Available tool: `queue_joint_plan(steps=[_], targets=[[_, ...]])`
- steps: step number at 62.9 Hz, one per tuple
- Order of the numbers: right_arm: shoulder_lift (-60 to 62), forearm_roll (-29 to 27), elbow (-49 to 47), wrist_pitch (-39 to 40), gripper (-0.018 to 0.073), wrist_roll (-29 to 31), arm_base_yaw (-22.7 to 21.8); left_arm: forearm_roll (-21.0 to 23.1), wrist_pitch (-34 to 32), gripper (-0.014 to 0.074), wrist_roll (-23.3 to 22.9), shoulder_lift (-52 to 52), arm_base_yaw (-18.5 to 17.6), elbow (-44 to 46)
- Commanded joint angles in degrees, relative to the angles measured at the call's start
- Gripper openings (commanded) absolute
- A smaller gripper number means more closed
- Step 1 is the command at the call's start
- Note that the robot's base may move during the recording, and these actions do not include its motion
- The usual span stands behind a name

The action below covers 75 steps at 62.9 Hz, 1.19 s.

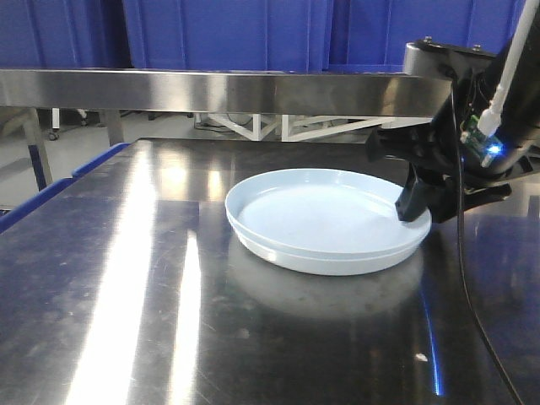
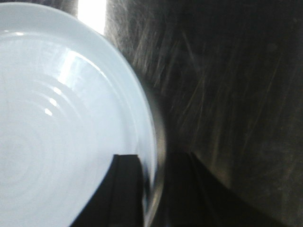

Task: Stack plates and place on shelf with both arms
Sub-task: 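Lift the plate stack with the right gripper high above the table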

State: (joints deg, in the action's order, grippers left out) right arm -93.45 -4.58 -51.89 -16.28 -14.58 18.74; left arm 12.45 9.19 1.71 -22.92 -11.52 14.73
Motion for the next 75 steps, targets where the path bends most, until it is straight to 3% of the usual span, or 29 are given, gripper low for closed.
queue_joint_plan(steps=[1,38,75], targets=[[2.2,0.6,-1.7,4.3,0.0048,0.3,-0.1,0.3,-5.4,0.0087,-0.3,-0.2,-0.3,1.7],[10.7,0.5,-9.6,5.4,0.0052,0.3,-0.1,0.3,-5.4,0.0087,-0.3,-0.2,-0.3,1.7],[24.0,0.5,-9.7,5.6,0.0052,0.3,-0.1,0.3,-5.4,0.0087,-0.3,-0.2,-0.3,1.7]])
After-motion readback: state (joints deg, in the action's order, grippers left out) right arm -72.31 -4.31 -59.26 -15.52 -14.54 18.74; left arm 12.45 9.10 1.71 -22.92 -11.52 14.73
